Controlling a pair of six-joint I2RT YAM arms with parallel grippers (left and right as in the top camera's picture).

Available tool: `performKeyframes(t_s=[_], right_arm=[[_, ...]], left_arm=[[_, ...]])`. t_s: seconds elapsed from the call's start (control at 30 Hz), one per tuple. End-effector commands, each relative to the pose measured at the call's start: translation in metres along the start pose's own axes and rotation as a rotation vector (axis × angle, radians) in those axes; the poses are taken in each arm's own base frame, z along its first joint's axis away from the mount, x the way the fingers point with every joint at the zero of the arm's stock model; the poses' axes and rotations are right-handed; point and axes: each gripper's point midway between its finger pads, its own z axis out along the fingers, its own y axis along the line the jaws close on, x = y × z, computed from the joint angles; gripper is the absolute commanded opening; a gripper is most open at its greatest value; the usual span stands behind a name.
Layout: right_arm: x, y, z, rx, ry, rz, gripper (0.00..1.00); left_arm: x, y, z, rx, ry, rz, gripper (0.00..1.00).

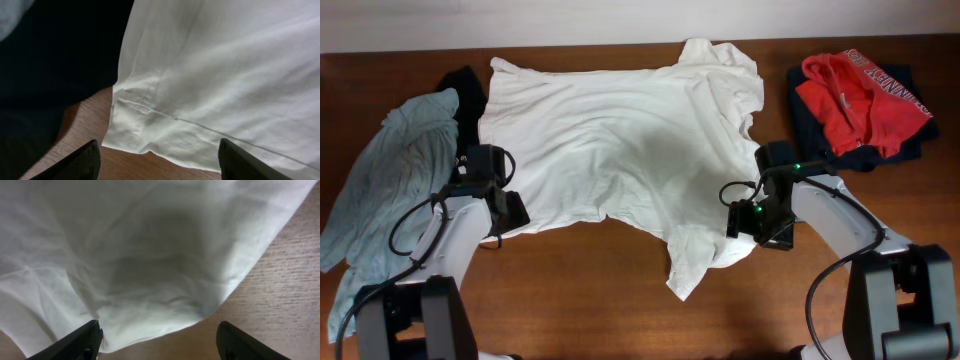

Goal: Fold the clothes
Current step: 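Release the t-shirt and move both grippers to its lower edge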

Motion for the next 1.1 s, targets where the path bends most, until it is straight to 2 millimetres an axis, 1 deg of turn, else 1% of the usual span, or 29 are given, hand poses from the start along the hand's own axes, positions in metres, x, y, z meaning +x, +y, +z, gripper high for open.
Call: performKeyframes(t_s=[0.0, 0.1, 0.17, 0.23, 0.4, 0.47, 0.63, 0.77, 0.9, 0.93, 1.03, 1.07], right_arm=[[0.004, -0.005, 0.004, 0.027, 0.003, 0.007, 0.78], [0.009, -0.007, 0.007, 0.033, 0.015, 0.009, 0.78], [0.010, -0.009, 0.008, 0.042, 0.020, 0.010, 0.78], [0.011, -0.011, 0.007, 0.050, 0.021, 0.011, 0.78], [0.012, -0.011, 0.007, 0.052, 0.027, 0.035, 0.78], [0.013, -0.011, 0.007, 0.053, 0.028, 0.039, 0.77], [0.013, -0.012, 0.007, 0.054, 0.027, 0.040, 0.76], [0.011, -0.015, 0.007, 0.073, 0.019, 0.048, 0.75], [0.010, -0.017, 0.007, 0.085, 0.013, 0.057, 0.75], [0.010, -0.017, 0.007, 0.085, 0.013, 0.057, 0.74], [0.010, -0.017, 0.007, 0.085, 0.014, 0.057, 0.74], [0.010, -0.017, 0.007, 0.084, 0.011, 0.057, 0.73]], left_arm=[[-0.001, 0.010, 0.001, -0.047, -0.017, -0.019, 0.75], [-0.003, 0.014, 0.007, -0.058, -0.013, -0.045, 0.76], [-0.004, 0.017, 0.014, -0.051, 0.000, -0.066, 0.85], [-0.003, 0.020, 0.024, -0.034, 0.025, -0.091, 0.87], [0.002, 0.016, 0.042, 0.028, 0.081, -0.116, 0.87], [0.003, 0.013, 0.044, 0.041, 0.088, -0.116, 0.86], [0.007, 0.010, 0.043, 0.058, 0.107, -0.114, 0.79], [0.017, 0.008, 0.042, 0.073, 0.149, -0.109, 0.67], [0.025, 0.007, 0.041, 0.078, 0.180, -0.105, 0.47], [0.025, 0.008, 0.040, 0.077, 0.183, -0.104, 0.40], [0.026, 0.008, 0.040, 0.076, 0.186, -0.104, 0.07], [0.026, 0.008, 0.040, 0.076, 0.186, -0.104, 0.01]])
